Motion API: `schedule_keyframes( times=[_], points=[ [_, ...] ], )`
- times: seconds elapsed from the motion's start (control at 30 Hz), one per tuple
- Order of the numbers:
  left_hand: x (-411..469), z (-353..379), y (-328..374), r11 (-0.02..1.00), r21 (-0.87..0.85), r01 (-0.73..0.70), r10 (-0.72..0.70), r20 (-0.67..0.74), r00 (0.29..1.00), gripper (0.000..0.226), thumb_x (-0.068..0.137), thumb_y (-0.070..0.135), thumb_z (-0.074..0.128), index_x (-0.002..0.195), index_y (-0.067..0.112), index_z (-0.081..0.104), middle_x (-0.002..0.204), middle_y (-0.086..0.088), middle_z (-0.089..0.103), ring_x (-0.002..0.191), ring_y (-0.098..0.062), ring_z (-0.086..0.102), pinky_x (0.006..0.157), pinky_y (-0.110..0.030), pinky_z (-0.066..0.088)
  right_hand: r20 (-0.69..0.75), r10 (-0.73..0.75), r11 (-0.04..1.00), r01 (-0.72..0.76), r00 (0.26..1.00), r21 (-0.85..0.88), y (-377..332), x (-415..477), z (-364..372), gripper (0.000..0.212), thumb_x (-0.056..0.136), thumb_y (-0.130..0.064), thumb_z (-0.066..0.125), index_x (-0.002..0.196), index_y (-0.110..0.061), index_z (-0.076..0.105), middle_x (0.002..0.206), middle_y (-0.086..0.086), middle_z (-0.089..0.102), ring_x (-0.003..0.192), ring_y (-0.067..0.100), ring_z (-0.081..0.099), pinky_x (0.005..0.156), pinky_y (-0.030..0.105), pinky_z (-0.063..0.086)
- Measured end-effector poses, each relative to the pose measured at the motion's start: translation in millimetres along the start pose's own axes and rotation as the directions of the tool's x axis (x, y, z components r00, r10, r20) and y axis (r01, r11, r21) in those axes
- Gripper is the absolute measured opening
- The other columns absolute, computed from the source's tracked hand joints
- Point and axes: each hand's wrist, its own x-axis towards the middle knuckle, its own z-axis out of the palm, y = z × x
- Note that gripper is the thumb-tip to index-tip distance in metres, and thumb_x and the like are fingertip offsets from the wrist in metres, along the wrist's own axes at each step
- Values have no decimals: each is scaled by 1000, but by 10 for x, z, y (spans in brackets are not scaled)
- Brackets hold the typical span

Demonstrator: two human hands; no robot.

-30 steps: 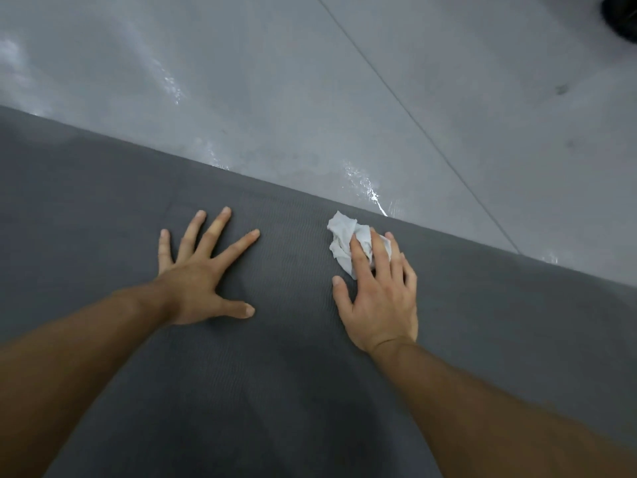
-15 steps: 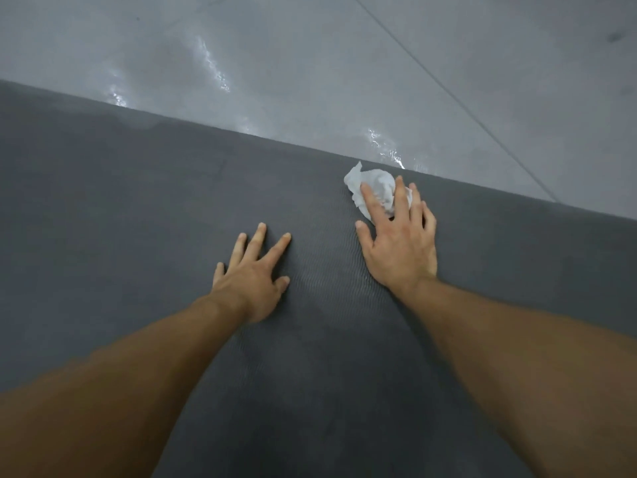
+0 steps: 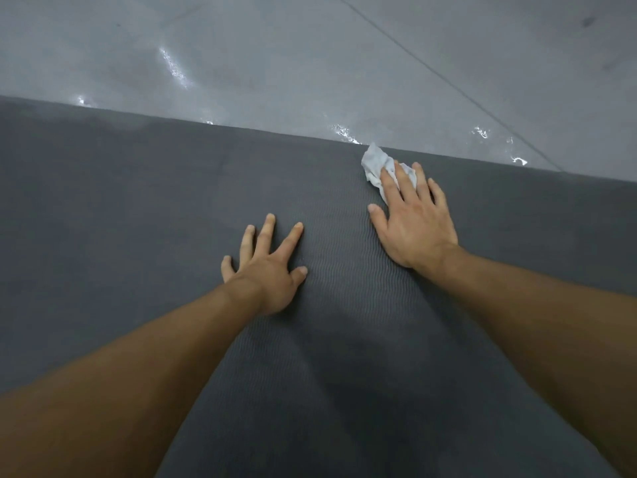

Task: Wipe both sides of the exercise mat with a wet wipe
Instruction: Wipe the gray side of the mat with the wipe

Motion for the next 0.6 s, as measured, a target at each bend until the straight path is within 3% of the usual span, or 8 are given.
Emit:
schedule_keyframes(
  times=[0.23,0.33,0.43,0.6],
  points=[
    [14,0,-19,1000,-8,-18,18,14,1000,71,107,56,38,156,58,-14,164,13,-36,154,-23,-29,123,-65,-1,84,-74,997,71,994,35,-54,-118,-44,78,107,-58,24,166,-10,6,175,9,0,161,22,-5,129,38,1],
    [30,21,-33,999,-16,-27,27,-2,1000,72,106,57,39,156,57,-13,165,12,-35,155,-24,-27,122,-66,0,120,-105,993,97,987,70,-191,-513,-32,81,106,-61,25,166,-10,7,175,9,0,161,21,-6,130,37,1],
    [25,76,-56,998,-25,-52,51,-55,997,71,106,58,39,157,56,-10,167,12,-31,156,-23,-25,123,-66,0,143,-181,983,177,973,40,-276,-1056,-26,86,102,-65,13,166,-9,7,175,9,0,161,20,-7,131,39,4],
    [7,176,-110,996,-21,-84,80,-146,986,67,105,59,36,159,54,-4,169,12,-24,157,-21,-21,123,-65,-2,167,-297,953,304,940,-17,-290,-1870,32,83,106,-65,19,167,-10,7,175,7,0,161,18,-6,131,38,4]
  ],
)
